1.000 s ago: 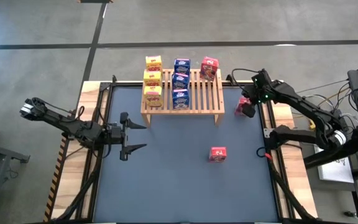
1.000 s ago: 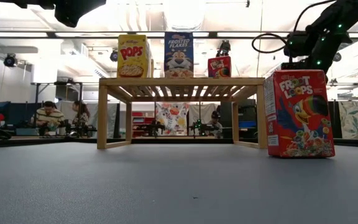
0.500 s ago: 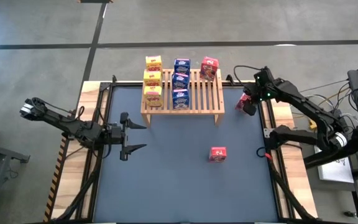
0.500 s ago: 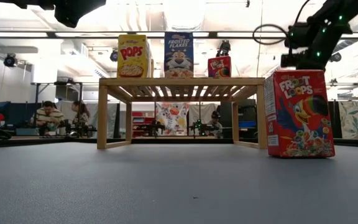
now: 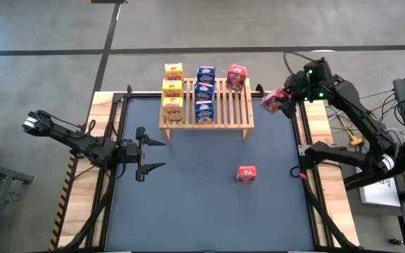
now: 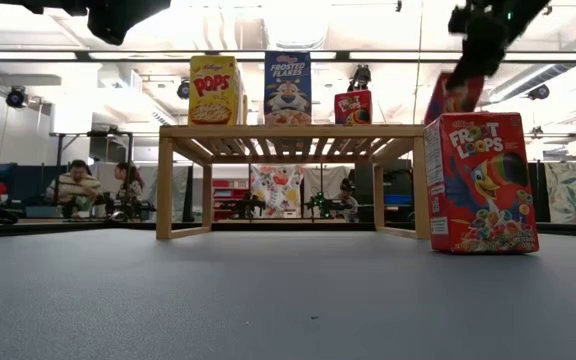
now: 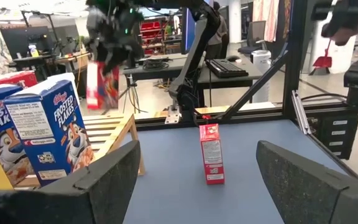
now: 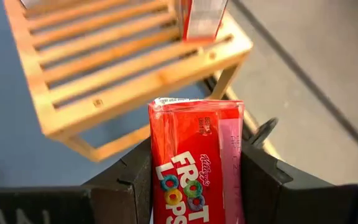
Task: Stack cereal on shelf
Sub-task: Put the top red cereal box on the shelf aligned with the other red cereal box
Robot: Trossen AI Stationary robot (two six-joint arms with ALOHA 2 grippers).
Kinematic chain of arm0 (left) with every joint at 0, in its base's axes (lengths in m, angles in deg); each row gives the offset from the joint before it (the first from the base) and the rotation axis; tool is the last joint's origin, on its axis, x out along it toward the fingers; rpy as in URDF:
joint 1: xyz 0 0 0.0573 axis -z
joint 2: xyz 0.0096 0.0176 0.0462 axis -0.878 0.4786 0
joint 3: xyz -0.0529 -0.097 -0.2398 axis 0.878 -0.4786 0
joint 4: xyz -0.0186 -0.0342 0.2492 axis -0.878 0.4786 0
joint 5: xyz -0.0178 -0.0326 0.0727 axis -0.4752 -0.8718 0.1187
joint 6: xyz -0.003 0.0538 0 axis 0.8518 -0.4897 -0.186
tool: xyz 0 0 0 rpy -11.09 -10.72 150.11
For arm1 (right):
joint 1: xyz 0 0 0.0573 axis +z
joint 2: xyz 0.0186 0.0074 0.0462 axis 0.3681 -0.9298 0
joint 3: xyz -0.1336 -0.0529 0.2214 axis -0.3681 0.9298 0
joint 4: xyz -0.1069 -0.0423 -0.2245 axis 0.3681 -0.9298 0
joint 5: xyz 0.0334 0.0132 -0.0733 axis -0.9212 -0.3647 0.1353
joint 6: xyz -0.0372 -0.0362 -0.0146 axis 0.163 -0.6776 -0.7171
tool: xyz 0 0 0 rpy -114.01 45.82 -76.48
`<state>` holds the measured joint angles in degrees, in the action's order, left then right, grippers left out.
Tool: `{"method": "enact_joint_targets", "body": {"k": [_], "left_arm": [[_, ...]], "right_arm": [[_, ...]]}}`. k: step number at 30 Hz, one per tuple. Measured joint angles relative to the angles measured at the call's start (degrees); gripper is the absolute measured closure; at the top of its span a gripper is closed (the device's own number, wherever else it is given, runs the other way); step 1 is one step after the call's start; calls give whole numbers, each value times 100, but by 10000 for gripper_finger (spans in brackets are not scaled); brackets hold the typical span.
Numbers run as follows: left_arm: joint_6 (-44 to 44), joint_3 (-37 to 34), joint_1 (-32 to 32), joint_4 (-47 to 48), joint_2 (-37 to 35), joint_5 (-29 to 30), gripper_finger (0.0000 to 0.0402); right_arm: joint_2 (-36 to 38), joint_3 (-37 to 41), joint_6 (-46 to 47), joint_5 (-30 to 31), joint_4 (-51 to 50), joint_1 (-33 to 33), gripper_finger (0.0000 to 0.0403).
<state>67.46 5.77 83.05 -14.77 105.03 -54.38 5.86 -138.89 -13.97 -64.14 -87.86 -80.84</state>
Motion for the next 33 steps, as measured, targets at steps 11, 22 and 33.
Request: {"method": "enact_joint_targets", "body": {"k": [11, 22, 33], "left_arm": [[56, 0, -2, 0, 0, 2, 98], [136, 0, 0, 10, 0, 4, 98], [205, 0, 0, 17, 0, 4, 98]], "right_arm": [[-357, -1213, 225, -519, 24, 529, 241], [-1413, -1744, 106, -155, 572, 1578, 241], [-2617, -2849, -293, 152, -18, 1916, 241]]}}
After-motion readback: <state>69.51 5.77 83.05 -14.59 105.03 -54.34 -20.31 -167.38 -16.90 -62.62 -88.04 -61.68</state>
